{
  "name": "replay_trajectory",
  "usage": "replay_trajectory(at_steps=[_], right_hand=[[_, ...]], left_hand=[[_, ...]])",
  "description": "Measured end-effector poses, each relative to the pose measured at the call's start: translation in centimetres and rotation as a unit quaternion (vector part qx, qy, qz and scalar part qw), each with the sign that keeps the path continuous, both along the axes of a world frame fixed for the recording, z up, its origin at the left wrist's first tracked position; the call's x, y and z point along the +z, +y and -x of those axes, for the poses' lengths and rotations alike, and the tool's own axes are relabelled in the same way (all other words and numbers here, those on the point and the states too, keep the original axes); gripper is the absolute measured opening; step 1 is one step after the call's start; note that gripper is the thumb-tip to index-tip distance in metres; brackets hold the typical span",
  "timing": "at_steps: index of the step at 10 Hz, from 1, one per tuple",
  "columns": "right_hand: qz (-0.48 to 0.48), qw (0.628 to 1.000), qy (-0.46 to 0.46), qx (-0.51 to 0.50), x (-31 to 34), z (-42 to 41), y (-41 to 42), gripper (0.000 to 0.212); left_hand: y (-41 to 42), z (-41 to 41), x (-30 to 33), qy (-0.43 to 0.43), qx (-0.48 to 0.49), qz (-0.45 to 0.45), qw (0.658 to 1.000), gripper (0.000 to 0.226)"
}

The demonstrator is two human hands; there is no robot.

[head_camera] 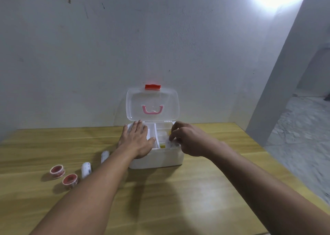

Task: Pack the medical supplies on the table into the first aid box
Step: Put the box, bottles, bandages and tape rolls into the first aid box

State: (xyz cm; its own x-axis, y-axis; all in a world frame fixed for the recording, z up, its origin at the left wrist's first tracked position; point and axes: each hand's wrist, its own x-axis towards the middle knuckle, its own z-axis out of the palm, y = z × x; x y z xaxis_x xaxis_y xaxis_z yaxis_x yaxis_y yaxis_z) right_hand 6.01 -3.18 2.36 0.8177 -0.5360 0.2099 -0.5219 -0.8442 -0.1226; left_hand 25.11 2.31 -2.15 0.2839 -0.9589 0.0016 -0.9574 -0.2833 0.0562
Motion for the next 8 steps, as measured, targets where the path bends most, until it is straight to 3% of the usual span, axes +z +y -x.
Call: replay_trajectory(at_steps=[1, 3, 7, 8], right_hand=[[0.011, 1.000, 0.014, 0.001, -0.2, 0.0, 0.0, 0.039], [0.078, 0.997, 0.003, -0.012, -0.3, 0.1, -0.2, 0.023], [0.039, 0.989, -0.125, -0.073, -1.0, -0.6, -0.1, 0.025], [0.014, 0.992, -0.091, -0.086, -1.6, -1.0, -0.4, 0.030]], left_hand=[[-0.1, 0.0, -0.1, -0.001, 0.001, 0.001, 1.000, 0.068], [0.0, -0.1, -0.2, -0.001, 0.000, 0.000, 1.000, 0.068], [0.0, -0.1, -0.1, 0.000, 0.000, -0.001, 1.000, 0.063], [-0.1, -0.1, -0.1, 0.004, -0.001, 0.004, 1.000, 0.063]])
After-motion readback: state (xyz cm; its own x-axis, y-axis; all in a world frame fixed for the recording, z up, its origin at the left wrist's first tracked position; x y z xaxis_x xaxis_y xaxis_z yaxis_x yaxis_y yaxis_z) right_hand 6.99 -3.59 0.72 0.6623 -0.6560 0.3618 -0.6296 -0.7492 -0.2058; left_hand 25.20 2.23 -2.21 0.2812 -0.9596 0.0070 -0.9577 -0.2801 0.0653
